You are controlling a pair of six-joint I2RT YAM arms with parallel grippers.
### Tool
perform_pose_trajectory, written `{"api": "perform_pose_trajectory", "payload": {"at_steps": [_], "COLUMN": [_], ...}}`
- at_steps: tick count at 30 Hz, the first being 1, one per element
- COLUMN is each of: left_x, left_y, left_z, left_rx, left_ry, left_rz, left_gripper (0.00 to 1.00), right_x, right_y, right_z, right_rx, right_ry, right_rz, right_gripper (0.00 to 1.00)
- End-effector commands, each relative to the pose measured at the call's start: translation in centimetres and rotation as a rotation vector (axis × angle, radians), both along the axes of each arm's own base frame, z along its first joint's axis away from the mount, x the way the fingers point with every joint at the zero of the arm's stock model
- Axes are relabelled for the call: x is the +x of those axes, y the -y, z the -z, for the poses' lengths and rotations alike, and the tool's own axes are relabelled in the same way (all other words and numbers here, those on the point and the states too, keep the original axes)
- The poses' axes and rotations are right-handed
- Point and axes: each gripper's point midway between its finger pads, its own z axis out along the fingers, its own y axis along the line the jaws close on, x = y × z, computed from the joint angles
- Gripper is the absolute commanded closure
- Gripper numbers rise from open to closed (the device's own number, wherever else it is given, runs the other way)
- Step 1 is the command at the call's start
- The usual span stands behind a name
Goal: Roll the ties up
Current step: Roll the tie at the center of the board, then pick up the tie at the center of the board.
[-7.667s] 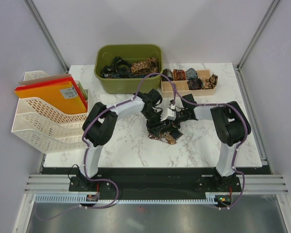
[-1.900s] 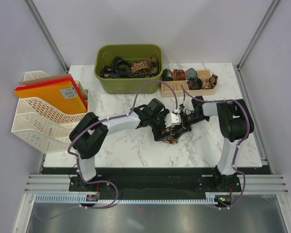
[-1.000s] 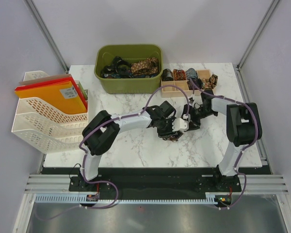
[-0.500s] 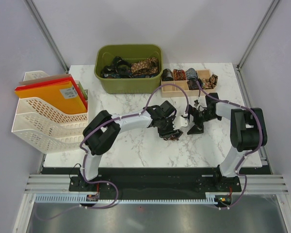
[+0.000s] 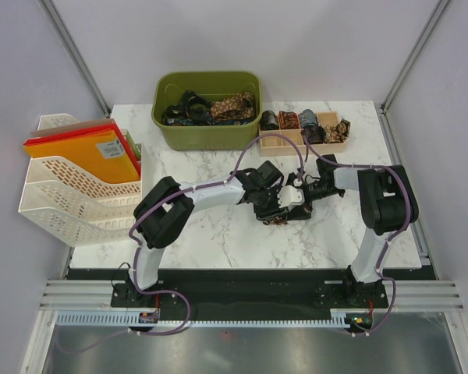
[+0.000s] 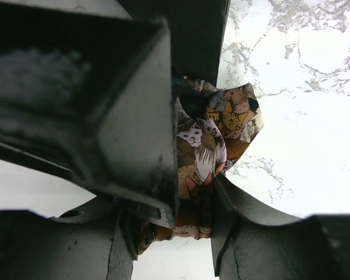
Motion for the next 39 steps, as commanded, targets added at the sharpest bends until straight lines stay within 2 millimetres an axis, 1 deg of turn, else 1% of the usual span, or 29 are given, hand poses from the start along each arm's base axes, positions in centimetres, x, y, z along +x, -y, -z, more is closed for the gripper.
{"api": "perform_pose_trajectory", "payload": {"at_steps": [1, 2, 4, 7, 10, 12, 13, 14, 15, 19, 24, 25, 27, 28, 30, 31, 33, 34, 36, 37, 38, 39], "left_x": [-2.2, -2.3, -2.4, -2.5, -2.7, -2.5, -2.5, -2.5, -2.3, -2.5, -2.3, -2.3, -2.3, -2.4, -2.4, -2.5, -2.5, -2.4, -2.4, -2.4, -2.4, -2.3], "left_y": [-2.7, -2.6, -2.5, -2.4, -2.4, -2.4, -2.4, -2.4, -2.3, -2.2, -1.9, -1.9, -1.8, -1.7, -1.7, -1.6, -1.6, -1.6, -1.7, -1.7, -1.7, -1.6], "left_z": [5.1, 5.1, 5.1, 5.0, 5.2, 5.3, 5.2, 5.3, 5.2, 5.3, 5.3, 5.3, 5.4, 5.4, 5.4, 5.5, 5.4, 5.4, 5.3, 5.3, 5.3, 5.1], "left_rx": [0.148, 0.144, 0.141, 0.133, 0.134, 0.135, 0.130, 0.127, 0.123, 0.119, 0.111, 0.111, 0.109, 0.105, 0.104, 0.106, 0.103, 0.104, 0.100, 0.100, 0.098, 0.093], "left_ry": [-0.104, -0.110, -0.113, -0.120, -0.126, -0.129, -0.140, -0.156, -0.160, -0.183, -0.199, -0.201, -0.214, -0.225, -0.231, -0.232, -0.234, -0.234, -0.232, -0.233, -0.232, -0.229], "left_rz": [-0.002, 0.004, 0.007, 0.014, 0.016, 0.004, -0.002, -0.021, -0.031, -0.055, -0.094, -0.100, -0.117, -0.123, -0.130, -0.132, -0.137, -0.139, -0.141, -0.142, -0.140, -0.143], "left_gripper": [0.87, 0.88, 0.88, 0.88, 0.88, 0.89, 0.89, 0.89, 0.89, 0.89, 0.90, 0.90, 0.90, 0.90, 0.90, 0.90, 0.90, 0.90, 0.90, 0.89, 0.88, 0.87], "right_x": [1.4, 1.7, 2.3, 3.1, 3.7, 3.7, 4.2, 4.1, 4.5, 5.2, 5.0, 5.4, 5.2, 5.5, 5.7, 6.0, 6.2, 6.4, 6.4, 6.5, 6.6, 6.6], "right_y": [1.1, 1.1, 1.0, 1.0, 0.4, 0.2, 0.1, 0.1, 0.0, 0.2, 0.7, 0.5, 0.8, 0.7, 0.4, 0.2, 0.2, 0.1, 0.1, -0.1, -0.1, 0.1], "right_z": [5.2, 5.2, 5.1, 5.1, 4.9, 4.8, 4.7, 4.5, 4.3, 4.4, 5.4, 5.4, 5.9, 5.9, 5.8, 5.6, 5.4, 5.2, 5.0, 4.7, 4.5, 4.4], "right_rx": [-0.199, -0.210, -0.226, -0.255, -0.253, -0.251, -0.248, -0.250, -0.252, -0.281, -0.328, -0.321, -0.346, -0.339, -0.333, -0.325, -0.325, -0.320, -0.321, -0.315, -0.313, -0.320], "right_ry": [0.140, 0.154, 0.184, 0.218, 0.258, 0.253, 0.275, 0.282, 0.291, 0.302, 0.254, 0.258, 0.242, 0.253, 0.255, 0.268, 0.278, 0.291, 0.302, 0.310, 0.321, 0.330], "right_rz": [0.002, 0.003, 0.011, 0.021, 0.028, 0.044, 0.058, 0.068, 0.089, 0.155, 0.220, 0.243, 0.263, 0.269, 0.270, 0.266, 0.257, 0.252, 0.239, 0.231, 0.226, 0.221], "right_gripper": [0.12, 0.15, 0.16, 0.16, 0.15, 0.20, 0.26, 0.28, 0.30, 0.32, 0.36, 0.35, 0.41, 0.44, 0.48, 0.56, 0.64, 0.74, 0.84, 0.93, 0.99, 1.00]}}
